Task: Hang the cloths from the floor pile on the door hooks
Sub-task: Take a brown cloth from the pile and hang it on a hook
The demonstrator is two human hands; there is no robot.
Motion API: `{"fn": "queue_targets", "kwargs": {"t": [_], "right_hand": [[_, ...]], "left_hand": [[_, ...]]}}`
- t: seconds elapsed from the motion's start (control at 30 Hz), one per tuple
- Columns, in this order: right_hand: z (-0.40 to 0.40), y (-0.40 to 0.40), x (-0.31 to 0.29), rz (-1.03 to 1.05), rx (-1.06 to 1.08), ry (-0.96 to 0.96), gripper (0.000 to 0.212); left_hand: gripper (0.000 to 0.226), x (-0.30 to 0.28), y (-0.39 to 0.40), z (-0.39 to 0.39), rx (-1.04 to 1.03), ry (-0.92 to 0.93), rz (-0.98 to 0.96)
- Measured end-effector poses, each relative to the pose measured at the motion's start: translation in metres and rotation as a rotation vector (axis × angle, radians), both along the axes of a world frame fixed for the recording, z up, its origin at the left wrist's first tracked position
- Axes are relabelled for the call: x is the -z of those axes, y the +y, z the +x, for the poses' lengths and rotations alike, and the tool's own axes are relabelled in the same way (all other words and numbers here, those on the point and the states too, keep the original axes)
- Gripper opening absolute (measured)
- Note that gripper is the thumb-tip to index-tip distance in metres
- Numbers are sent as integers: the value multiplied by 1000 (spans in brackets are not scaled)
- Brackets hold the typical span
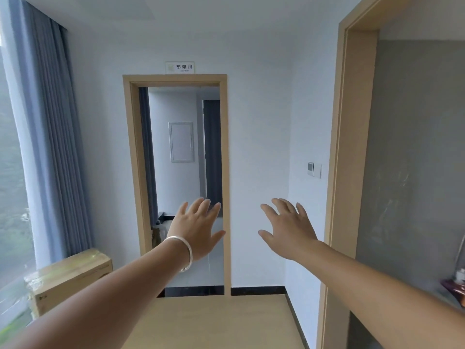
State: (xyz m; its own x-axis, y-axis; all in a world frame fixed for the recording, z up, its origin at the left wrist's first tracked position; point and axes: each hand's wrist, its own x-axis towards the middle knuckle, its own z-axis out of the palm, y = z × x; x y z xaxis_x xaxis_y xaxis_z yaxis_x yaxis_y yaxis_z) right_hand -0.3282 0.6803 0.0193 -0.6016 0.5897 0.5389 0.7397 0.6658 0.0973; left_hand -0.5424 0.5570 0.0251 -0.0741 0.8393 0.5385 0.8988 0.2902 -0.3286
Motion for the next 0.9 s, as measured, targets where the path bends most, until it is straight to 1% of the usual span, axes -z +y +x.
{"fn": "queue_targets", "kwargs": {"t": [0.2, 0.47, 0.9], "right_hand": [[-35, 104, 3, -4, -11, -10, 62], [-56, 245, -8, -9, -12, 2, 63], [-90, 413, 8, -70, -10, 8, 63]], "left_hand": [[69, 1, 99, -34, -12, 6, -13], [69, -8, 236, -63, -86, 12, -30], [67, -13, 411, -99, -57, 8, -47]]}}
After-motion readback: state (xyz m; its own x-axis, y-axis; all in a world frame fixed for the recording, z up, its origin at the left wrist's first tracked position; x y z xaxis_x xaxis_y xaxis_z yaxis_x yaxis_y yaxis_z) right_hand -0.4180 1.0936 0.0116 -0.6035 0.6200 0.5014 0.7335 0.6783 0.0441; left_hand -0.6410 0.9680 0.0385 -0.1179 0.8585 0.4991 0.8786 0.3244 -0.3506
